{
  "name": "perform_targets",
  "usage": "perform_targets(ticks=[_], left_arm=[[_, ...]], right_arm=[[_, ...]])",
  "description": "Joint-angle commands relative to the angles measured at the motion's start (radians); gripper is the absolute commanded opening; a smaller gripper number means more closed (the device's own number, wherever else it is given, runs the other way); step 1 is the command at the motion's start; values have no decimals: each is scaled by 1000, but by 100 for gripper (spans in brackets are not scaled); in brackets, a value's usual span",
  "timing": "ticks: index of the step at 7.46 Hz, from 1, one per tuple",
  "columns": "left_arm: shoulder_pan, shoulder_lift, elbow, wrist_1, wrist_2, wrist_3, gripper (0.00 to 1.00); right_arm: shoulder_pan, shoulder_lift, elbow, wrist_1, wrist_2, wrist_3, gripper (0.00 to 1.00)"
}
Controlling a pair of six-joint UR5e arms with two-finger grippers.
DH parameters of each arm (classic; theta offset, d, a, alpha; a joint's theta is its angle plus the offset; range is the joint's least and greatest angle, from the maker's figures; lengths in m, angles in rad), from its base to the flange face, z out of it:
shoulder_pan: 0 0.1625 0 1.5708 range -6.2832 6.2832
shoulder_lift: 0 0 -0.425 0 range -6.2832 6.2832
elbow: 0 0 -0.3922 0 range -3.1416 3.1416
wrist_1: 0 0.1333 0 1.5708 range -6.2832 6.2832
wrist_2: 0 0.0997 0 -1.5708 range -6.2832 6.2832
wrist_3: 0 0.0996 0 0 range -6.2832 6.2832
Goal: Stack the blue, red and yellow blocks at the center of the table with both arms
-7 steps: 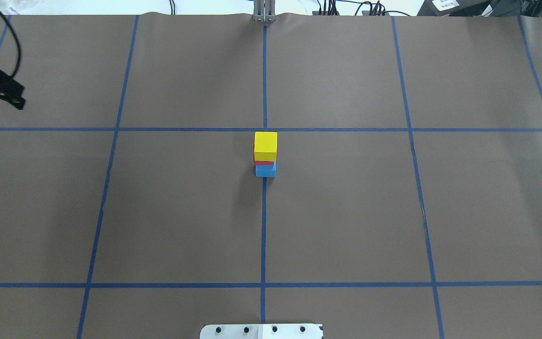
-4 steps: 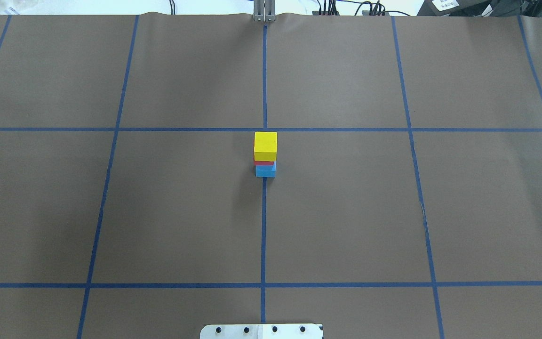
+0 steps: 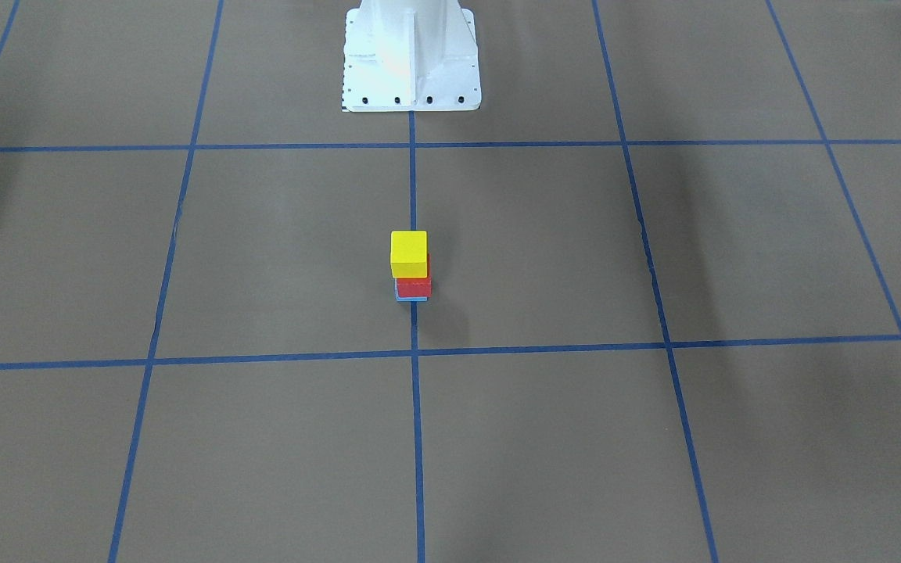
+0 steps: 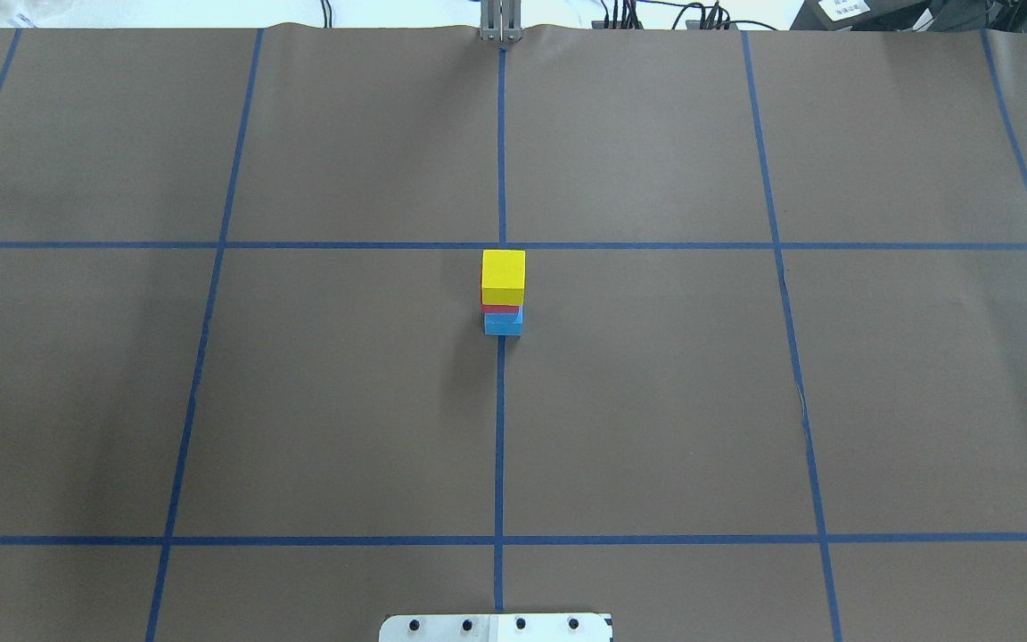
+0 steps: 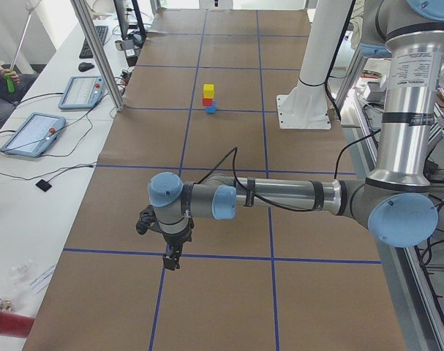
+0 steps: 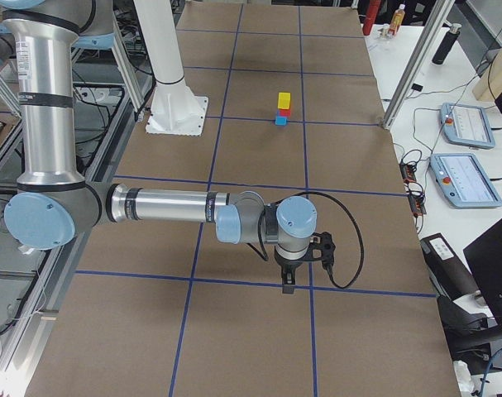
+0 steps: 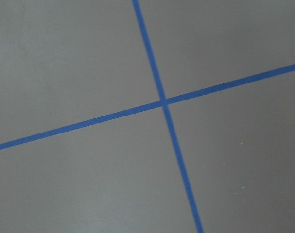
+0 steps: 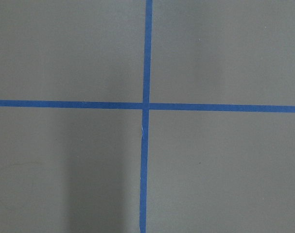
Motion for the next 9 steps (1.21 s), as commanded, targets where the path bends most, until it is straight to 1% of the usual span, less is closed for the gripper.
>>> perform_targets(ticks=[1, 2, 3, 4, 9], left_arm=[[-20, 5, 22, -31, -46, -21, 100], [-20, 11, -1, -31, -79, -73, 100], [-19, 28, -65, -29, -80, -157, 100], [-17, 65, -118, -28, -80, -183, 100], [-16, 68, -104, -28, -70, -187, 100]], right_arm=[[0, 1, -1, -5, 1, 4, 99], [0, 0, 2, -7, 4, 4, 99], [0, 3, 4, -7, 4, 4, 99], [0, 3, 4, -7, 4, 4, 99], [0, -1, 1, -8, 6, 4, 99]])
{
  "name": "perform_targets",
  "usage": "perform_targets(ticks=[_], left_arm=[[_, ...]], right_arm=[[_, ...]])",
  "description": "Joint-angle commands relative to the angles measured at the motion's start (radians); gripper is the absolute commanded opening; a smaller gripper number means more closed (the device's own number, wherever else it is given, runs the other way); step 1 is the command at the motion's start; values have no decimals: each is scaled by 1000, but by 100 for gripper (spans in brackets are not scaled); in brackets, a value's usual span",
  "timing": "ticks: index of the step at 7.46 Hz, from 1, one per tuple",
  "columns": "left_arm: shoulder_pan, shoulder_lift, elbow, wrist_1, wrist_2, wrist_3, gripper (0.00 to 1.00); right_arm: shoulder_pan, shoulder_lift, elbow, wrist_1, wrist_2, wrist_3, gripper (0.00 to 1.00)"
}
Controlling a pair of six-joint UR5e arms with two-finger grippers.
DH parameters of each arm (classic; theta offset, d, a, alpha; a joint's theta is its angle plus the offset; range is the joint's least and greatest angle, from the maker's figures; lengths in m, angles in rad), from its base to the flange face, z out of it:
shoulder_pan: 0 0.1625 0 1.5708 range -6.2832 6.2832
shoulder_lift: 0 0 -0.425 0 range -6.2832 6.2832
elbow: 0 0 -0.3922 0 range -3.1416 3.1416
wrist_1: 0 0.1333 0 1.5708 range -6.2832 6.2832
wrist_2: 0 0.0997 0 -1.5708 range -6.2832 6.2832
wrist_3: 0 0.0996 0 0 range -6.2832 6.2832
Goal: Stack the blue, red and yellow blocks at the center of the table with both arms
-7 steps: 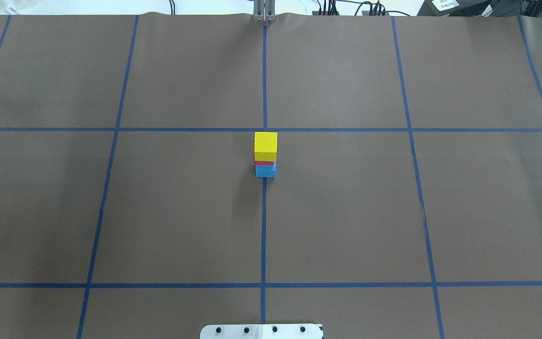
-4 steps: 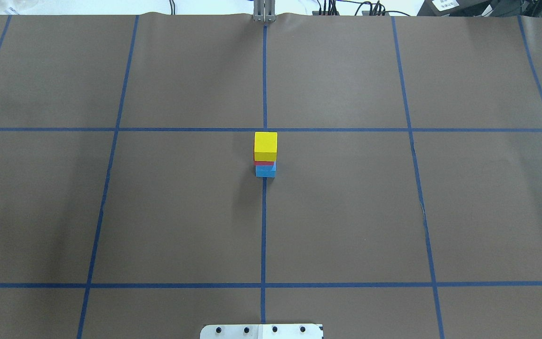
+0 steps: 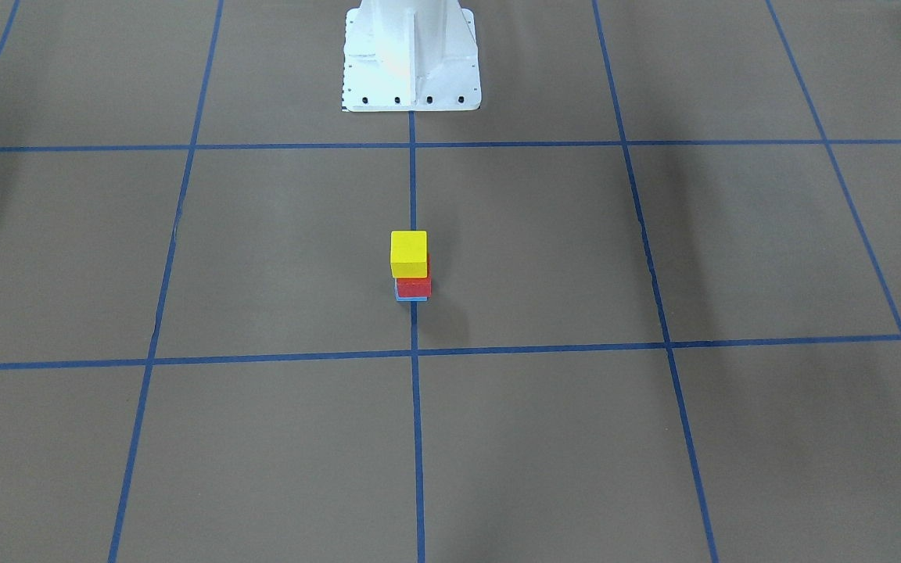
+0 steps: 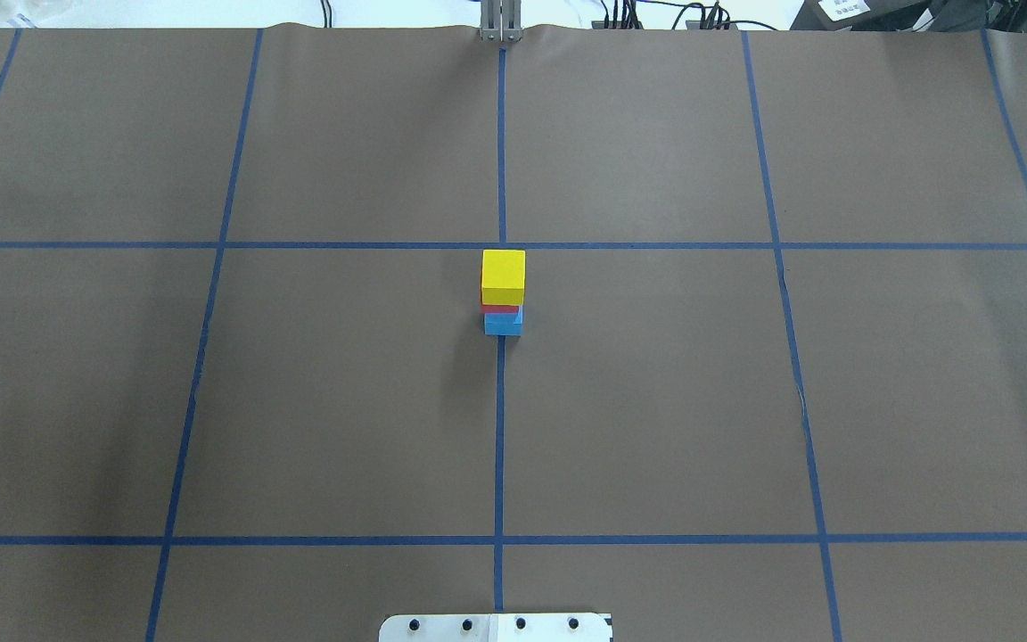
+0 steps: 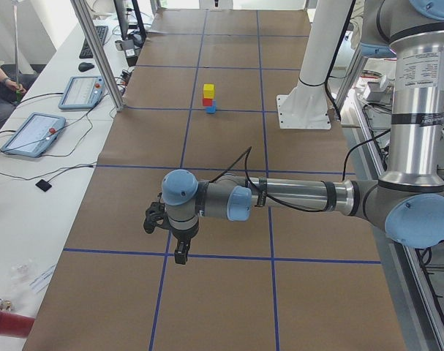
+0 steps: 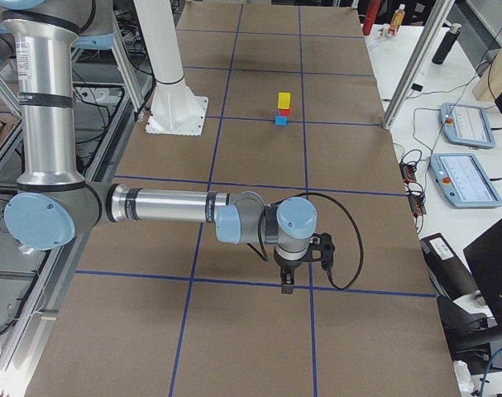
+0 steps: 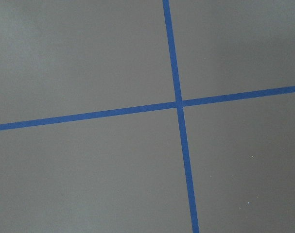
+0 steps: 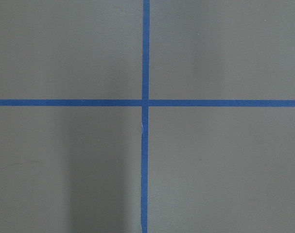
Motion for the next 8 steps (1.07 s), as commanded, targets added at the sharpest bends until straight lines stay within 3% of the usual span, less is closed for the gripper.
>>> perform_targets(ticks=[1, 8], left_arm=[[0, -1, 3, 0, 4, -1, 100], [2, -11, 22, 0, 4, -1, 100]], right_arm=[[0, -1, 2, -1, 0, 0, 99], [8, -1, 64, -77, 26, 0, 99]])
